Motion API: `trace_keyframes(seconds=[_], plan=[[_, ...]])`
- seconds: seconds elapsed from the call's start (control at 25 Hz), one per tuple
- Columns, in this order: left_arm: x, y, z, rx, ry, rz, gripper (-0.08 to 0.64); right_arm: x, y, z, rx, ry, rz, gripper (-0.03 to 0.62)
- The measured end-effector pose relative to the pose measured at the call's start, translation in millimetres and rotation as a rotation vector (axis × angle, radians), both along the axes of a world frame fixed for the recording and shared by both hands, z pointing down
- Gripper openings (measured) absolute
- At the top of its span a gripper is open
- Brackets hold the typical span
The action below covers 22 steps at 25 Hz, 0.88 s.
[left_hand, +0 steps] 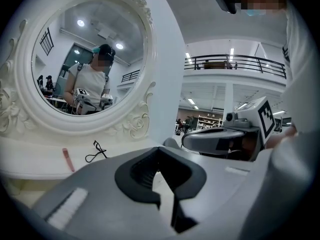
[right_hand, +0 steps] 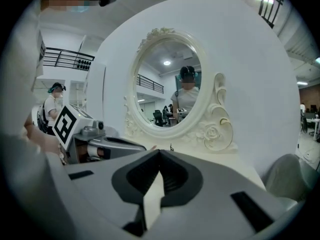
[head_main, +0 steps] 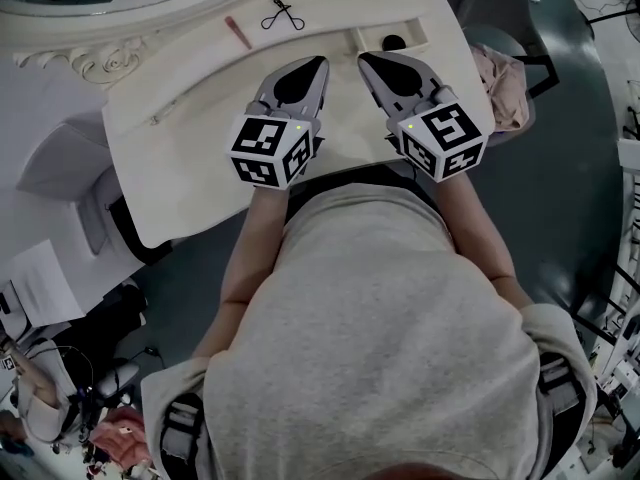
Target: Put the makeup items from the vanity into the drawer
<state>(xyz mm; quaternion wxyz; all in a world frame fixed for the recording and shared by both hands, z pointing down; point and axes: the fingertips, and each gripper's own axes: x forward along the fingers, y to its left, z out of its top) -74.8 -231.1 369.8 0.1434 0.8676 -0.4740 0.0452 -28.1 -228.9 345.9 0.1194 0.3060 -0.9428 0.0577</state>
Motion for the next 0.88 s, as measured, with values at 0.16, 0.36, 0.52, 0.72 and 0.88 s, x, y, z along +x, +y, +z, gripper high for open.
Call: trace_keyframes(seconds=[0.16,0.36,0.52,0.72,0.88], plan=[[3,0,6,-0.014,-0.011,0.008,0.009,-5,6,2,0.028,0.074,-0.082,0.008],[3,3,16,-0.046,-0.009,0.006,0.009,-7,7,0,0.036,0.117,-0.142,0.008],[4,4,23,-0.075,-0.008,0.014,0.009,-11,14,2,0.035,0.141,-0.180,0.008],[6,4,23,-0.079,-0.004,0.019,0.009,-14,17,7,0.015,0.150,-0.194,0.008],[4,3,26,-0.082,-0.019,0.018,0.009,-14,19,10,0.008,0.160,-0.213,0.008]])
